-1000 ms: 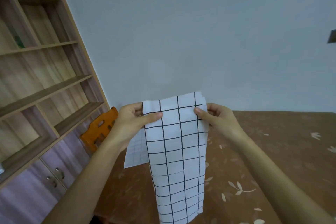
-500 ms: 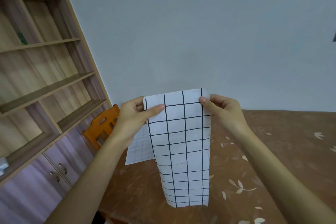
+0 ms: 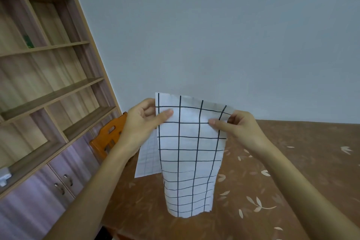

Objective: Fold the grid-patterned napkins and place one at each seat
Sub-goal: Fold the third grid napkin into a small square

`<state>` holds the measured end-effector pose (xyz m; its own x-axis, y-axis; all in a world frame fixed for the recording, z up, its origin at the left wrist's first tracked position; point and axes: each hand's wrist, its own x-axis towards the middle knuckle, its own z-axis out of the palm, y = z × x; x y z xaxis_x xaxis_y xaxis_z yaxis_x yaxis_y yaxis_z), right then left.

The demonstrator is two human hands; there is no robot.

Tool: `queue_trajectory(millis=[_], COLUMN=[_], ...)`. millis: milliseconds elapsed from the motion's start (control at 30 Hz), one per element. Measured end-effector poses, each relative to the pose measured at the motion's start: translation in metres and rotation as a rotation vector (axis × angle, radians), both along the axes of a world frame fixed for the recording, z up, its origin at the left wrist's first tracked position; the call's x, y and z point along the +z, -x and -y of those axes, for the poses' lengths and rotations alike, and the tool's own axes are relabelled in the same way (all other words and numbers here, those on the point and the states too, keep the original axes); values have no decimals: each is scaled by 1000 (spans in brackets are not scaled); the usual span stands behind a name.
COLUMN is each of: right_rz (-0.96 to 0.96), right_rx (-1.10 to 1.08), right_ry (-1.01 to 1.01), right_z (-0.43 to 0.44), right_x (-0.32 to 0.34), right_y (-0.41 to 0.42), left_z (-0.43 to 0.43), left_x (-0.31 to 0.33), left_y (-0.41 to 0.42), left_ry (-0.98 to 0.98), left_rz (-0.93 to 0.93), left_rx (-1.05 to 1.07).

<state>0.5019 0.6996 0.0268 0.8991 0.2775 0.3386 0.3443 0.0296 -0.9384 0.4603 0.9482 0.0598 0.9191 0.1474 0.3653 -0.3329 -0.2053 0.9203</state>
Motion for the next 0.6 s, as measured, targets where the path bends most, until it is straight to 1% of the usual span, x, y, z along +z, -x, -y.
queue_trajectory(millis=[100, 200, 333, 433, 533, 600], right_rz=[51, 35, 22, 74, 112, 107], right_rx=[-13, -30, 51, -31, -107, -80], right_ry=[-69, -74, 3, 88, 91, 70], right_z=[5, 11, 23, 30, 36, 39], right_x=[1, 1, -1, -7, -10, -6], right_y=[-3, -7, -6, -6, -8, -7], left_z=[3, 5, 14, 18, 20, 21], left_x=[-15, -26, -26, -26, -25, -24], left_y=[-1, -6, -11, -14, -17, -17], left_ry=[-76, -131, -139, -151, -155, -159], left_rz=[-82, -83, -19, -20, -55, -50], left_rx=[-112, -73, -32, -48, -103, -131])
